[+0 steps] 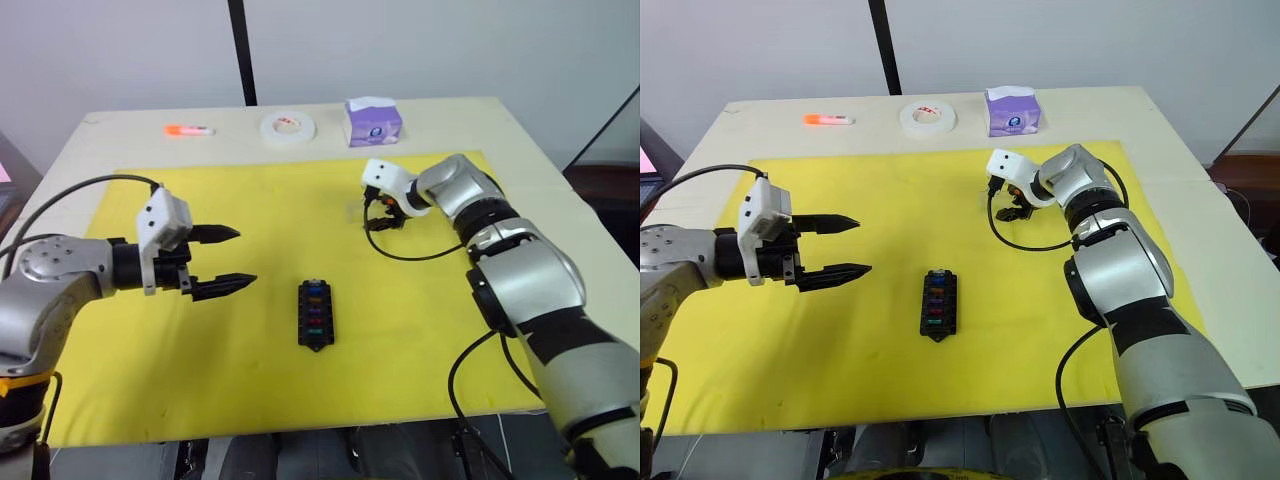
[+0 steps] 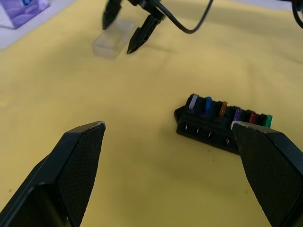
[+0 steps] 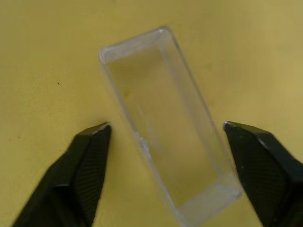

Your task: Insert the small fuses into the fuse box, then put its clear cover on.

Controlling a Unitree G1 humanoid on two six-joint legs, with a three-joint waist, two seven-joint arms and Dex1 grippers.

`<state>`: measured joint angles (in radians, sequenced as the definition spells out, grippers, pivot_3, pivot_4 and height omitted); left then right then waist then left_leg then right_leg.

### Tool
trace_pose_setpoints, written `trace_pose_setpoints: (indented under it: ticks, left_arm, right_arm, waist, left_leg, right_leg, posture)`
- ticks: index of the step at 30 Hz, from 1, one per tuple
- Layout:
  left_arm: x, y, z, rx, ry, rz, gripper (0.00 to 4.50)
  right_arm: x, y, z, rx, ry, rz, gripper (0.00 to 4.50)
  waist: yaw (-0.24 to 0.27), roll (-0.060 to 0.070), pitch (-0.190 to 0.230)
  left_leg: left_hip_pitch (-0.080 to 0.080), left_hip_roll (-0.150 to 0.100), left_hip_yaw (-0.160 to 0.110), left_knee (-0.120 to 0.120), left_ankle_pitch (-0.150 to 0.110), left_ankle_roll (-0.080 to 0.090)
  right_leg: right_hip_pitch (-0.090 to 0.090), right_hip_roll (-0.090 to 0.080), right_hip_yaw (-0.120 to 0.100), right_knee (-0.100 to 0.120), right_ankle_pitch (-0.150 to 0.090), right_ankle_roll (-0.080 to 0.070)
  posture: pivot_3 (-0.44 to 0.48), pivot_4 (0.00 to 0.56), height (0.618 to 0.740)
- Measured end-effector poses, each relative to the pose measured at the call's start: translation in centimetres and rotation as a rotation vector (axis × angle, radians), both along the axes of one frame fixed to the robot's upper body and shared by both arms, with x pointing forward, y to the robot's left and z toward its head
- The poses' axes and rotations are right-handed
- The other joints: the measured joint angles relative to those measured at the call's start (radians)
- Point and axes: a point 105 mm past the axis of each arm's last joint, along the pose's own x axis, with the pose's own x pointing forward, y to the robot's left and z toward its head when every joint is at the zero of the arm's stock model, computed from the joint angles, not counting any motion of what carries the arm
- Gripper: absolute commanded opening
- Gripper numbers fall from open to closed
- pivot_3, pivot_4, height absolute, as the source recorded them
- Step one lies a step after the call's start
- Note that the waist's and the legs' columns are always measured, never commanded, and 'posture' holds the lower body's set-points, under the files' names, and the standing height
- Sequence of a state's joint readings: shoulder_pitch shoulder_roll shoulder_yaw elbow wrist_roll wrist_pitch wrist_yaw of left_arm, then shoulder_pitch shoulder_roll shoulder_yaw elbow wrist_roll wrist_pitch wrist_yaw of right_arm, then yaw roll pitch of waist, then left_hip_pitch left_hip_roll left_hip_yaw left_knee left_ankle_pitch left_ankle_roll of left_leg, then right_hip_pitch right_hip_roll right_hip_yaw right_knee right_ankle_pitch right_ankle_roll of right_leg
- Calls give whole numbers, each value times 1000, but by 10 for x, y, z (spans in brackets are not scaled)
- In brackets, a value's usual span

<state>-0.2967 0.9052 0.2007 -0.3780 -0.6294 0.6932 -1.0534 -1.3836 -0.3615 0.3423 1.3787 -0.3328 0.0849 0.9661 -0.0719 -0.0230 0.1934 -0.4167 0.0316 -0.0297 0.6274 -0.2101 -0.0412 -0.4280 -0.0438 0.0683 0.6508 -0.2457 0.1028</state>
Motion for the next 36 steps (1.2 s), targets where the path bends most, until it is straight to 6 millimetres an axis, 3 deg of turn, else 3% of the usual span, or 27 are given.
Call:
trace_pose_setpoints:
  ticks: [4,13,20,22,26,28,32,36]
  left_arm:
    - [-2,2,2,-3,-2,17,4500]
    - [0,2,-1,-9,4,32,4500]
    - [-10,0,-21,-157,75,159,4500]
    - [-17,-1,-24,-178,72,198,4500]
    - [-48,-18,-45,-279,136,288,4500]
    - [-62,-30,-52,-278,157,293,4500]
    - [-89,-60,-72,-273,221,252,4500]
    - [-97,-77,-86,-262,226,259,4500]
  right_arm:
    - [0,-2,0,-6,1,-3,1888]
    - [-2,-3,6,5,15,17,1888]
    - [-9,-14,58,106,76,-4,1888]
    - [-14,-16,64,144,129,-24,1888]
    - [-32,-40,73,227,215,-99,1888]
    - [-42,-45,67,233,222,-109,1888]
    - [-66,-43,49,245,261,-121,1888]
    - [-88,-33,49,243,271,-91,1888]
  waist:
    - [1,0,0]
    - [0,0,0]
    - [0,2,1]
    - [-1,2,1]
    - [10,2,1]
    - [14,2,1]
    - [14,3,1]
    - [12,3,1]
  left_leg:
    - [1,0,0,0,0,0]
    - [1,0,0,-1,0,0]
    - [1,0,0,-1,0,0]
    - [2,0,0,-1,0,0]
    - [0,0,0,0,0,0]
    - [0,-1,0,1,0,0]
    - [1,-1,1,3,0,0]
    - [1,-1,1,3,0,0]
  right_leg:
    - [1,0,0,0,0,0]
    - [1,0,0,0,0,0]
    - [1,0,0,0,0,0]
    - [1,0,0,-1,0,0]
    - [1,-2,0,-1,0,0]
    - [1,-2,0,-1,-2,-4]
    - [1,-2,1,-1,-2,-6]
    - [1,-1,1,-1,-2,-6]
  posture:
    - [0,150,740]
    - [0,150,740]
    - [0,150,740]
    - [0,150,740]
    - [0,150,740]
    - [0,150,740]
    - [0,150,740]
    - [0,150,740]
